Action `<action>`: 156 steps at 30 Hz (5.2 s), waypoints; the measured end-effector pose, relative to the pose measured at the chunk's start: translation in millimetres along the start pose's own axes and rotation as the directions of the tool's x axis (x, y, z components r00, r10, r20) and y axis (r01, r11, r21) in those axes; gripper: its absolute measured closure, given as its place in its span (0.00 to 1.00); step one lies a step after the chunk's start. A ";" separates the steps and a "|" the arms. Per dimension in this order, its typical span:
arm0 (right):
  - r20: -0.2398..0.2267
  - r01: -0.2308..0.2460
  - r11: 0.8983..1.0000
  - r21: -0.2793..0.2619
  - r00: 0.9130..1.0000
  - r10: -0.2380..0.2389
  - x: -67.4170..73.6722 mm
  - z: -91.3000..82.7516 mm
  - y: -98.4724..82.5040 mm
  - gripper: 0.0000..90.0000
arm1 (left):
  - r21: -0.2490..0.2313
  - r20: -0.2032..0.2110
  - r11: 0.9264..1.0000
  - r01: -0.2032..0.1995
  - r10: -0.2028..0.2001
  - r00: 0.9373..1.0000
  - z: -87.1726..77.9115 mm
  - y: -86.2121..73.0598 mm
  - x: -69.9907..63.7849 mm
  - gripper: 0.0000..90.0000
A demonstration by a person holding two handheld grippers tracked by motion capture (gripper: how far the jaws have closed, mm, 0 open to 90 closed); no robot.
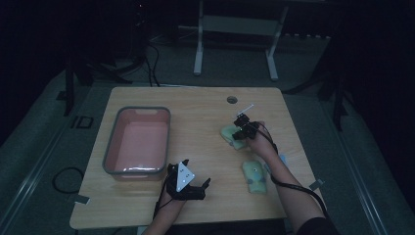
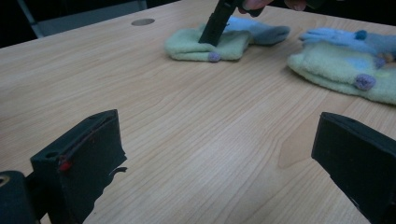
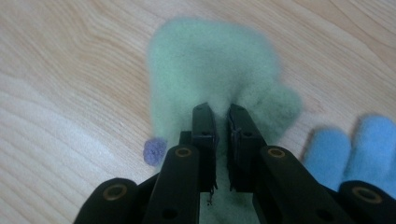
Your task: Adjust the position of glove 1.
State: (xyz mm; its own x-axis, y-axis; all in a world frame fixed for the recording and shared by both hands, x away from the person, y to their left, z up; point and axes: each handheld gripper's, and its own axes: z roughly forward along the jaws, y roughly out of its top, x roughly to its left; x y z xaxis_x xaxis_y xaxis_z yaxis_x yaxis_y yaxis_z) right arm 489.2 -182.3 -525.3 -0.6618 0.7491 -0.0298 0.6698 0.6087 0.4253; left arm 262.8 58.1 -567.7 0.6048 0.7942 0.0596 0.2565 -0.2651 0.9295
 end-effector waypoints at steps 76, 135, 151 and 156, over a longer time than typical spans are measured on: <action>0.044 -0.244 0.963 -0.111 0.967 0.250 64.4 -95.4 -114.4 0.69 | 0.036 0.052 0.999 0.027 -0.029 0.998 8.7 7.6 -11.7 0.02; 0.005 -0.262 0.937 -0.231 0.963 0.270 136.6 -86.1 -62.6 0.92 | 0.041 0.049 0.999 0.030 -0.032 0.998 5.6 3.6 -9.6 0.03; 0.017 -0.274 0.951 -0.143 0.960 0.280 139.7 -48.4 -73.8 0.91 | 0.027 0.067 0.998 0.057 -0.059 0.996 5.0 2.9 -5.3 0.04; -0.011 -0.271 0.950 -0.155 0.962 0.273 135.9 -52.9 -77.6 0.85 | 0.054 0.053 0.998 0.013 -0.016 0.998 5.6 3.1 -4.8 0.04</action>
State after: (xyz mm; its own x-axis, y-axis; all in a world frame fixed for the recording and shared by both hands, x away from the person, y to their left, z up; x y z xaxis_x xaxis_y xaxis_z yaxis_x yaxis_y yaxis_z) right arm 329.5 -141.6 -514.5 -0.4576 0.8838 0.0976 0.7634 0.3343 0.5527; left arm 265.0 50.4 -567.2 0.6400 0.7680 0.0252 0.3047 -0.2837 0.9092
